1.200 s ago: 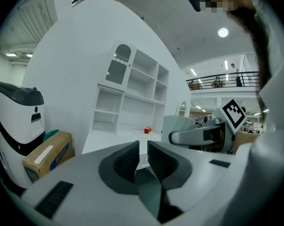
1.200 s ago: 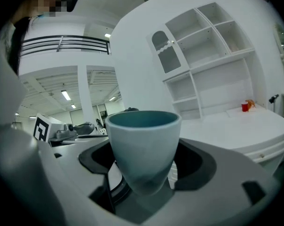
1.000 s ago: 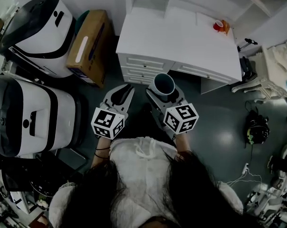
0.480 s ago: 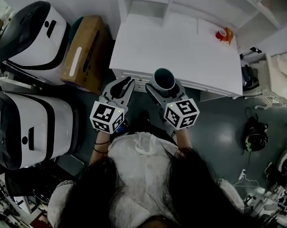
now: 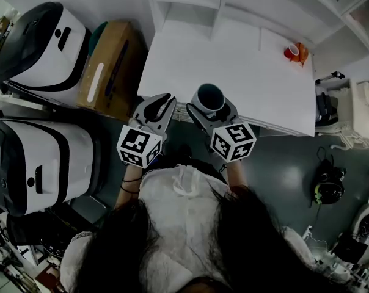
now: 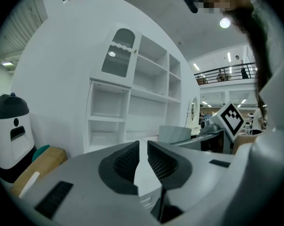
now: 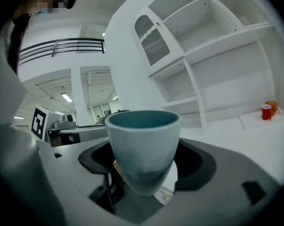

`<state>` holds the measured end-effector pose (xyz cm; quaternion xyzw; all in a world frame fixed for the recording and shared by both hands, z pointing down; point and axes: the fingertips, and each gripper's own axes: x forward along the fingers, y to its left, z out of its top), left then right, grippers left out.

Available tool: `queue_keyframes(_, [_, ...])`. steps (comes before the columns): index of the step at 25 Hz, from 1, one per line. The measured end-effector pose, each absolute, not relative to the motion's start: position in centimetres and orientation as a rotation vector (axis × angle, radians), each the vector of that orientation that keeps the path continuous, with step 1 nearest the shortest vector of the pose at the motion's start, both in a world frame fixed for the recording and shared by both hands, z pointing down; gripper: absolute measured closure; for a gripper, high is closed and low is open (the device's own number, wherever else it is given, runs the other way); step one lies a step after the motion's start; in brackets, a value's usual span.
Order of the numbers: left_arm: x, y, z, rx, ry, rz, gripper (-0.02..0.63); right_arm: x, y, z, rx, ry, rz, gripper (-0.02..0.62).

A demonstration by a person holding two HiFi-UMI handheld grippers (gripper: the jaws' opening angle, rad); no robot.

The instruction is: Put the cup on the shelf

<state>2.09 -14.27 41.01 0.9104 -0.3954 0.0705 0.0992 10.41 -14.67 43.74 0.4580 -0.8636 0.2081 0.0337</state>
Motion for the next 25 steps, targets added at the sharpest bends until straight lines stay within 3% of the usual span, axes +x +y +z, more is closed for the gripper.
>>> queue_keyframes(25, [1.3,-22.8,42.5,2.722,-1.081,0.255,0.543,9.7,-24.5,46.3,1.472,-2.597,0.582,0.23])
